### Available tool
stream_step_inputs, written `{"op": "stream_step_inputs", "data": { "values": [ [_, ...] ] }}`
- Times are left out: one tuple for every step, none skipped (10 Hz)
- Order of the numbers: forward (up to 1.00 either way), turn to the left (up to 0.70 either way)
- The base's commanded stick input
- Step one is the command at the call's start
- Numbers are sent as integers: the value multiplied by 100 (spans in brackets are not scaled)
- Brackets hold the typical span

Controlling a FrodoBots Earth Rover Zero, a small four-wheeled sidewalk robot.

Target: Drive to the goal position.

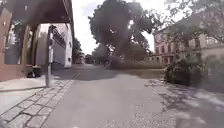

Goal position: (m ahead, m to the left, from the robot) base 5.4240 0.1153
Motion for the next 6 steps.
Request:
{"op": "stream_step_inputs", "data": {
  "values": [
    [85, 1],
    [85, 1],
    [85, 1],
    [85, 1],
    [85, 1],
    [85, 1]
  ]
}}
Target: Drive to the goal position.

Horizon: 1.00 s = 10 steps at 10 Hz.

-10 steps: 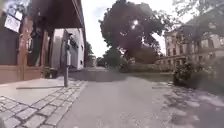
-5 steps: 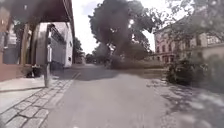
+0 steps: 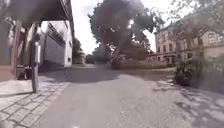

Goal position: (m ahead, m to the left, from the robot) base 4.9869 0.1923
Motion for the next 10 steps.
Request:
{"op": "stream_step_inputs", "data": {
  "values": [
    [85, 1],
    [85, 1],
    [85, 1],
    [85, 1],
    [85, 1],
    [85, 1],
    [85, 1],
    [85, 1],
    [85, 1],
    [85, 1]
  ]
}}
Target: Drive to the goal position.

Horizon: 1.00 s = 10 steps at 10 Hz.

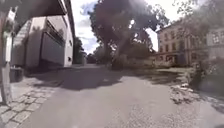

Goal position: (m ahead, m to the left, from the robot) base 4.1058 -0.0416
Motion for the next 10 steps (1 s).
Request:
{"op": "stream_step_inputs", "data": {
  "values": [
    [85, 1],
    [85, 1],
    [85, 1],
    [85, 1],
    [85, 1],
    [85, 1],
    [85, 1],
    [85, 1],
    [85, 1],
    [85, 1]
  ]
}}
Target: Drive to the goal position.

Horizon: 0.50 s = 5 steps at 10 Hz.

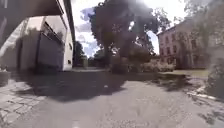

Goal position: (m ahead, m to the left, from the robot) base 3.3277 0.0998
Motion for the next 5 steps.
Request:
{"op": "stream_step_inputs", "data": {
  "values": [
    [85, 1],
    [85, 1],
    [85, 1],
    [85, 1],
    [85, 1]
  ]
}}
